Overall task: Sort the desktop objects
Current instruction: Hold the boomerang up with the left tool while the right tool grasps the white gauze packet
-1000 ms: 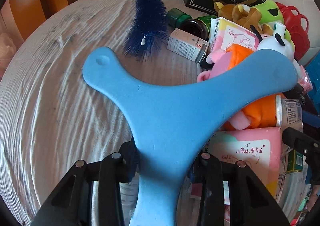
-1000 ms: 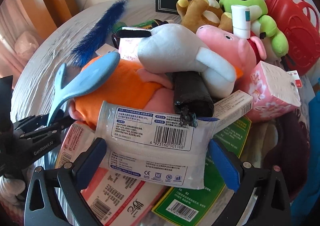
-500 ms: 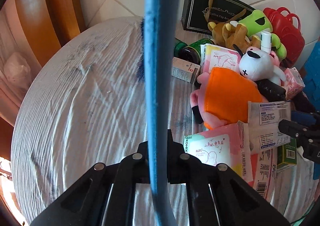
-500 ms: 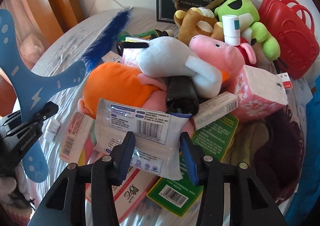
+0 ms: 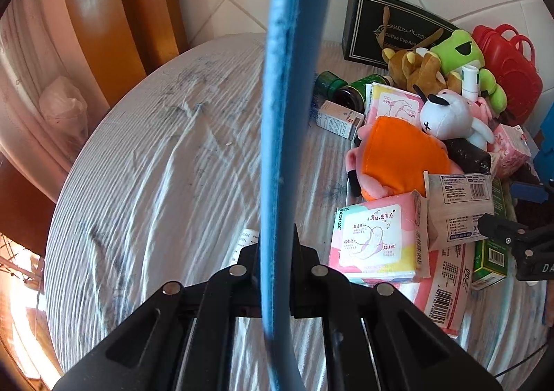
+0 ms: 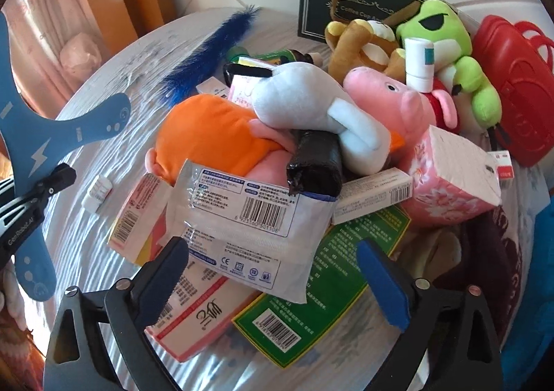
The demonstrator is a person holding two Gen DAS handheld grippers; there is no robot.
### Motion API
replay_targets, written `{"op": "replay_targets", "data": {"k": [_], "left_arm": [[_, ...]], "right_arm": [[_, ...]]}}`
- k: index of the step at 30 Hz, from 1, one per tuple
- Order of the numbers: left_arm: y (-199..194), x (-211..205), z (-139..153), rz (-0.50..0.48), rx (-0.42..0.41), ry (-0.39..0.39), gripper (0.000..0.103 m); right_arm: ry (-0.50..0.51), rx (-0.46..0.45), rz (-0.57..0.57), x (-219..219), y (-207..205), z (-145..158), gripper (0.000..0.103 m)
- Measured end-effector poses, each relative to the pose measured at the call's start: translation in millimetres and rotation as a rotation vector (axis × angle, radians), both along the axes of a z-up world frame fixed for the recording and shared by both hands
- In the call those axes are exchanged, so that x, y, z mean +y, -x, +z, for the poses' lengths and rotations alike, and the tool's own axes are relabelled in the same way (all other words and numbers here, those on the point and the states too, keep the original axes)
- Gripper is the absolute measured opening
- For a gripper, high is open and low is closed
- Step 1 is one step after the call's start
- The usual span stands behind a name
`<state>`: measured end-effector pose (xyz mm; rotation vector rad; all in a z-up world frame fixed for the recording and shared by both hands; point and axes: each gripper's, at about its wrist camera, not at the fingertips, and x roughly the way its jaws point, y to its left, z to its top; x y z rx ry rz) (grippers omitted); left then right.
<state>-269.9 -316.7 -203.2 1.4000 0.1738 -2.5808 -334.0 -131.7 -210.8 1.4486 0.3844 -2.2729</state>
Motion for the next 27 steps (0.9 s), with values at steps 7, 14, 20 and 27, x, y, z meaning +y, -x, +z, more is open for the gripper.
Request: {"op": "replay_targets", "data": {"k": [7, 14, 20, 27], "left_arm": [[-33, 9, 16, 0.129, 0.012, 0.014, 0.007], [-40, 34, 11, 0.249, 0.009, 0.006, 0.007], [-40, 54, -8, 0.371, -0.023, 0.014, 0.007], [-50, 75, -22, 0.445, -0.082, 0.044, 0.007]], "right_arm": [[-0.024, 0.005, 0.172, 0, -5, -6, 0.103], [-0.126, 0.124, 0.485, -9, -22, -9, 0.103], [-0.153, 0.198, 0.672, -23, -22, -33, 0.103], [-0.099, 0.275, 0.702, -38, -22, -41, 0.099]]}}
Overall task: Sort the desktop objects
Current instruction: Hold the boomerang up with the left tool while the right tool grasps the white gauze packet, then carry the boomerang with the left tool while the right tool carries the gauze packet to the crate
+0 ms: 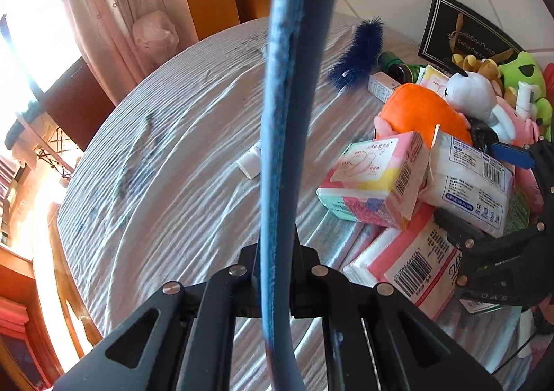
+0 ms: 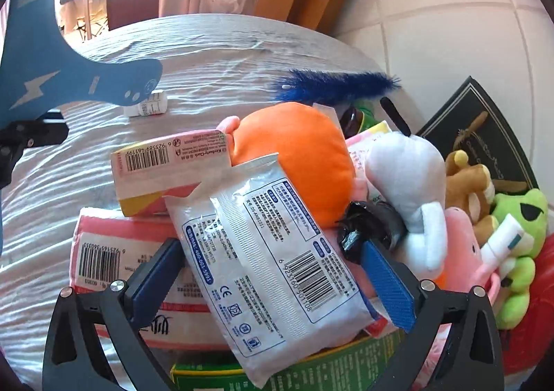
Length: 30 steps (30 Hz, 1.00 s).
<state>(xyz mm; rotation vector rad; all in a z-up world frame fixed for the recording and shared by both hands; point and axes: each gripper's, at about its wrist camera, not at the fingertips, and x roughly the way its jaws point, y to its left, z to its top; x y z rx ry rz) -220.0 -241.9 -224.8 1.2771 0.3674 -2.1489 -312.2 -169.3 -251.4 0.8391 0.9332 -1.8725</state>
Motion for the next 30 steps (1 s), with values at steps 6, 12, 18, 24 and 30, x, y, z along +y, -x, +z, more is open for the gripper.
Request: {"op": "replay_targets", "data": {"k": [6, 12, 18, 24, 30], "left_arm": [[-6, 15, 19, -0.024, 0.035, 0.022, 0.007], [-21, 18, 48, -0.047, 0.101, 0.038, 0.007], [-34, 20, 86, -0.099, 0.170, 0.067, 0.007], [-37, 34, 132, -0.228, 0.259, 0.106, 0.007], [-25, 75, 188, -0.446, 0.394, 0.121, 0.007]], "right_arm": [[0.094, -0.150, -0.194, 18, 14, 12, 0.043], [0.177, -0.207, -0.252, 31, 5, 43, 0.033], [0.227, -0.169, -0.270, 38, -24, 82, 0.032], [0.337, -0.094, -0.359, 65, -49, 149, 0.032], [0.420, 0.053, -0.542, 130, -76, 222, 0.032]]}}
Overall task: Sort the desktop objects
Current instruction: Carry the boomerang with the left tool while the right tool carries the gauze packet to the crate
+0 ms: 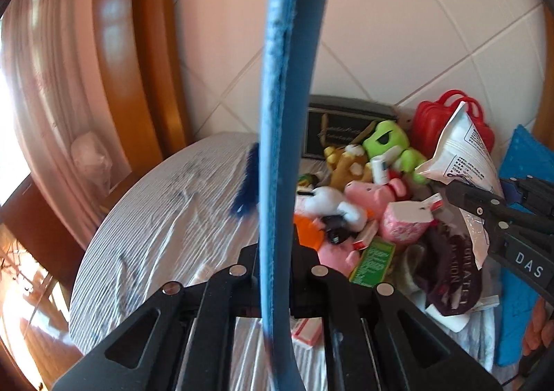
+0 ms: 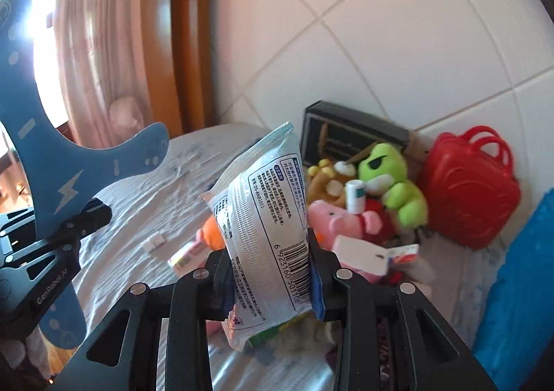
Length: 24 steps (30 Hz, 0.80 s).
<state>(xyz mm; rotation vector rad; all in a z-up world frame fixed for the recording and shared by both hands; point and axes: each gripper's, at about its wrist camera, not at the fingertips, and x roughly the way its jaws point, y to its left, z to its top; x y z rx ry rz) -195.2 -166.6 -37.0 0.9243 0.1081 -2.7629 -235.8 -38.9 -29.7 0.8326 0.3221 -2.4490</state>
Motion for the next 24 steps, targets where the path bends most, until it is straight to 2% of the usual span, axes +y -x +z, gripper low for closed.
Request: {"op": "replay_targets", "data": {"k": [5, 13, 19, 24], "left_arm": [[8, 68, 48, -0.231, 0.113, 0.002, 0.007], [6, 218, 113, -0.584, 0.243, -0.069, 0.007], [-7, 333, 140, -0.760, 0.274, -0.098, 0.007], [-10, 412, 131, -0.820, 0.222, -0.104, 0.007]], "right_arm": [[0.025, 0.108, -0.220, 80, -32, 58, 0.032], [0.002, 0.242, -0.563, 220, -94, 119, 0.033], [-0.017, 0.266, -0.760, 327, -124, 134, 0.032], [-0.006, 0.227, -0.851, 403, -130, 123, 0.032]]}}
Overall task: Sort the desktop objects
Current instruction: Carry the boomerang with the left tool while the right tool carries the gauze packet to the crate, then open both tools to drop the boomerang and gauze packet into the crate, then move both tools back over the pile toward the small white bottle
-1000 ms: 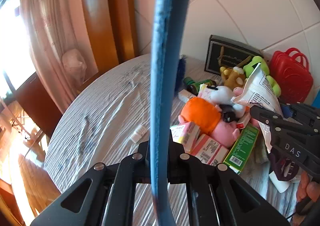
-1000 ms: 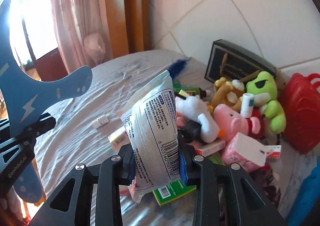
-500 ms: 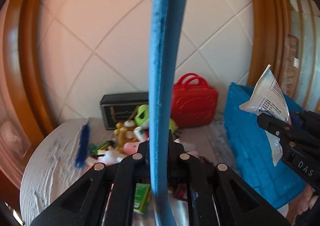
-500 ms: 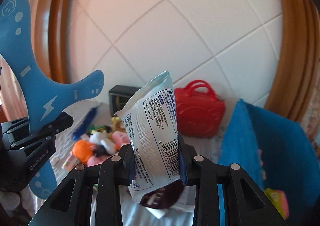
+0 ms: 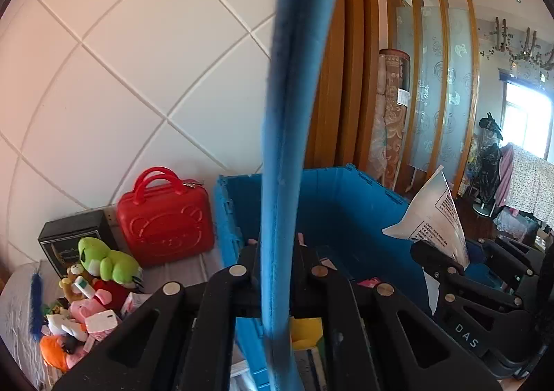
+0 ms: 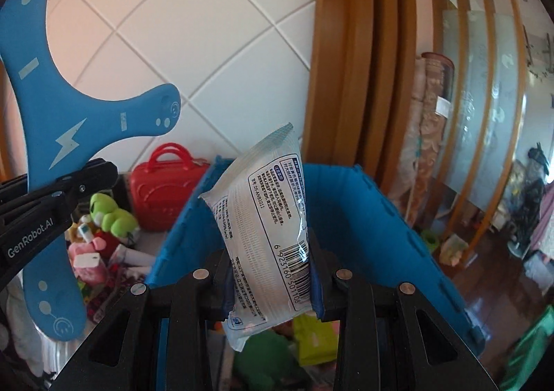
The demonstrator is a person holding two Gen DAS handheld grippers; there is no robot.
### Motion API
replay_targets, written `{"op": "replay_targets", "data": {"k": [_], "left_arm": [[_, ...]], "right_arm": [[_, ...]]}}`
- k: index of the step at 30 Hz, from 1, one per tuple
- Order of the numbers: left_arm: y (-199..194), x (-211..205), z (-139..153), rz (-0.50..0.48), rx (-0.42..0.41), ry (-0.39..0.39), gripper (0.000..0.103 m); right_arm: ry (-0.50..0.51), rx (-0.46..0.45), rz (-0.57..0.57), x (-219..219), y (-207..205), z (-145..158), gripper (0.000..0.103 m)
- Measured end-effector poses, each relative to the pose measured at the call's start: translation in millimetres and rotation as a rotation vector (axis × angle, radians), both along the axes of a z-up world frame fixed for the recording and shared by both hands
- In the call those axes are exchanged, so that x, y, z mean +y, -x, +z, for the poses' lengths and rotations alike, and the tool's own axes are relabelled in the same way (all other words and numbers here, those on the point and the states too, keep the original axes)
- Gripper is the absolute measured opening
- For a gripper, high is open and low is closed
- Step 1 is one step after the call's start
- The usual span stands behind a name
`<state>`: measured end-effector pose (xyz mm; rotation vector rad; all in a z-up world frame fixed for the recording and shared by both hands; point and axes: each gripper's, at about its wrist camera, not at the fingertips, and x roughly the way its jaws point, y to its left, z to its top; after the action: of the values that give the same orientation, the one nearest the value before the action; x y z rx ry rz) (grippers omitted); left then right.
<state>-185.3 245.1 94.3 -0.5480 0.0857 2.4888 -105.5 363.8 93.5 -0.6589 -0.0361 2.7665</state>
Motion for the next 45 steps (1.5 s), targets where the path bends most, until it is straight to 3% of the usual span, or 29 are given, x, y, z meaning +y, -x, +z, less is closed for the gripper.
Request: {"op": "replay_targets", "data": {"k": [5, 6, 7, 8, 9, 10, 13, 25, 31, 37, 45], "left_arm": [[5, 49, -20, 0.010, -0.063, 0.077, 0.012], [9, 54, -25, 0.015, -0.083, 0.090, 0.021], [11, 58, -29, 0.022, -0.094, 0.104, 0.038], [12, 60, -33, 0.028, -0.097, 0.115, 0.049], [15, 58, -36, 0.037, -0.098, 0.118, 0.068], [15, 57, -38, 0.043, -0.099, 0.117, 0.077], [12, 60, -39, 0.036, -0.113, 0.124, 0.080], [-4, 39, -39, 0.013, -0.129, 0.119, 0.080], [-20, 19, -37, 0.027, -0.092, 0.114, 0.080], [-35, -20, -31, 0.075, -0.041, 0.106, 0.083], [-41, -118, -39, 0.227, -0.028, 0.090, 0.090]], "right_arm": [[0.037, -0.041, -0.033, 48, 6, -19, 0.036], [0.044, -0.045, -0.038, 54, 6, -22, 0.042], [0.047, -0.046, -0.042, 60, 7, -25, 0.049], [0.046, -0.045, -0.042, 65, 7, -27, 0.068], [0.047, -0.040, -0.041, 67, 6, -28, 0.088], [0.044, -0.037, -0.040, 69, 5, -30, 0.099], [0.020, -0.030, -0.046, 71, 2, -34, 0.103], [0.043, -0.055, -0.055, 76, -3, -48, 0.103], [0.045, -0.046, -0.053, 63, -13, -45, 0.103], [0.044, -0.007, 0.001, 33, -22, -32, 0.103], [0.046, 0.017, 0.170, -43, -5, -24, 0.103]]}}
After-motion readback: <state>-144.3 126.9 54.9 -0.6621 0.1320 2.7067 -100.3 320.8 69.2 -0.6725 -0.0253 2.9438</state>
